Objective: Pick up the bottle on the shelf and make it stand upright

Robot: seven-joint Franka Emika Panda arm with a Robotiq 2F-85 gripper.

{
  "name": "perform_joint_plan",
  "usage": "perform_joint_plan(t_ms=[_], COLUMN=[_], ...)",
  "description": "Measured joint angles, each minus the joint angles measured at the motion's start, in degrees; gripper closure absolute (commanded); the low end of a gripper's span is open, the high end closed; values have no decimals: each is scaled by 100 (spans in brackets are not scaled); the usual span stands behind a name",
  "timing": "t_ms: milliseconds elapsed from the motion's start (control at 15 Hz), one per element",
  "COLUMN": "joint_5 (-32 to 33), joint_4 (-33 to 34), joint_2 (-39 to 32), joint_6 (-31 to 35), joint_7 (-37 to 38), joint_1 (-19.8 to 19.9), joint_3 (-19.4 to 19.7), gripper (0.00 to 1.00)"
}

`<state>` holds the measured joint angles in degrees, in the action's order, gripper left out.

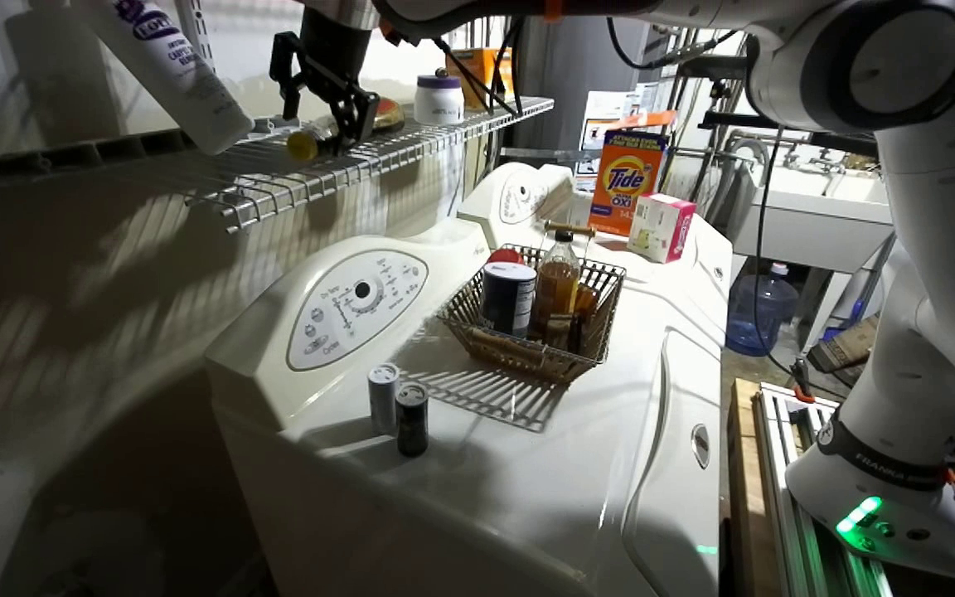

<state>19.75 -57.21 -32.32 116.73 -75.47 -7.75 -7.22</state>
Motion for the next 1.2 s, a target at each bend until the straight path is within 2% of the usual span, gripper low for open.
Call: perform_joint_plan(t_ms=[333, 400, 800, 1200], joint_5=[-63, -79, -125, -95], joint_4=[842, 985, 1695, 1797], joint_2=[-508, -586, -991, -887], joint_6=[-325, -365, -559, -552], joint_7=[-104, -108, 256, 1584], joint_1=[-62, -75, -246, -374], joint_3=[3, 4, 221, 410], gripper=[77, 81, 81, 81])
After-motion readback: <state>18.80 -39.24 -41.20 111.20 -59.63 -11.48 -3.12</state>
